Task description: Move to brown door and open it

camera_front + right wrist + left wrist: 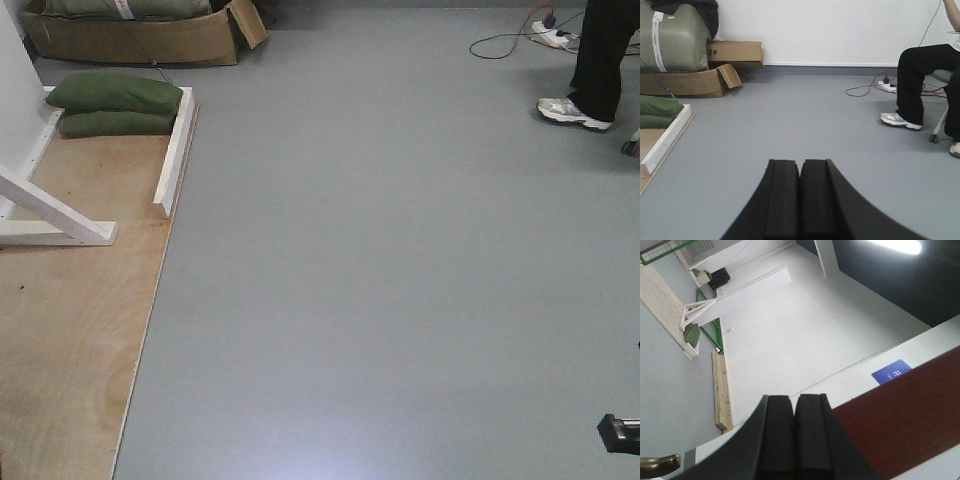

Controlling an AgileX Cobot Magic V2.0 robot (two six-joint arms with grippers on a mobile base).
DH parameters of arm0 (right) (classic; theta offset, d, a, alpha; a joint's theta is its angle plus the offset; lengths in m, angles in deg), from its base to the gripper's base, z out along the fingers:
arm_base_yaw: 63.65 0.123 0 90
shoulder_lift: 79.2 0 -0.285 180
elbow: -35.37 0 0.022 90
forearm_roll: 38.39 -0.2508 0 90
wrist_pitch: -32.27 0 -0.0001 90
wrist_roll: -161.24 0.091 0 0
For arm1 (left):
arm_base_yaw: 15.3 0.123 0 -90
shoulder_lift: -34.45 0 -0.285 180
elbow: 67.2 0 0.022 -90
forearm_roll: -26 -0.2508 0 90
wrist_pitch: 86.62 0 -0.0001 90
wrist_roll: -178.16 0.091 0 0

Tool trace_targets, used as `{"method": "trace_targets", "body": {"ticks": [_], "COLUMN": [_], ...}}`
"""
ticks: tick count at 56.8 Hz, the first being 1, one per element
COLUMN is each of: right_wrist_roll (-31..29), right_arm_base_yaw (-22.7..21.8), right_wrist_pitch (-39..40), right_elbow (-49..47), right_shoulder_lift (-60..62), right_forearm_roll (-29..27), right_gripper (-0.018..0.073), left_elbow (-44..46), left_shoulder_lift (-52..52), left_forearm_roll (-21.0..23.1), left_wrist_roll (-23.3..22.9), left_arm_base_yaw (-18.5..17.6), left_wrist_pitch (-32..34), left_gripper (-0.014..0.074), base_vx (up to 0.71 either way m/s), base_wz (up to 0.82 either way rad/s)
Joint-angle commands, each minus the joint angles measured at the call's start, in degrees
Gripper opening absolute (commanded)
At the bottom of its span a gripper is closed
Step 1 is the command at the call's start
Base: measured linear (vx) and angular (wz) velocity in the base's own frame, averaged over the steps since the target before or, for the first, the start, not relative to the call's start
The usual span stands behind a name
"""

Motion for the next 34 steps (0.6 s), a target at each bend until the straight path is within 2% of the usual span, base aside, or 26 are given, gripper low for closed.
{"method": "trace_targets", "body": {"ticks": [1,5,16,34], "right_wrist_roll": [-0.31,-0.31,-0.31,-0.31], "right_arm_base_yaw": [0.12,0.12,0.12,0.12], "right_wrist_pitch": [4.31,4.31,4.31,4.31], "right_elbow": [0.34,0.34,0.34,0.34], "right_shoulder_lift": [0.64,0.64,0.64,0.64], "right_forearm_roll": [0.25,0.25,0.25,0.25], "right_gripper": [0.0000,0.0000,0.0000,0.0000], "left_elbow": [1.64,1.64,1.64,1.64], "left_shoulder_lift": [-0.90,-1.02,-2.20,-4.35], "left_forearm_roll": [-0.72,-0.72,-0.72,-0.72], "left_wrist_roll": [-0.06,-0.06,-0.06,-0.06], "left_arm_base_yaw": [-0.14,-0.14,-0.14,-0.20], "left_wrist_pitch": [-5.39,-8.40,-9.41,-16.25], "left_gripper": [-0.0006,-0.0006,-0.0006,-0.0006], "base_vx": [0.00,0.00,0.00,0.00], "base_wz": [0.00,0.00,0.00,0.00]}}
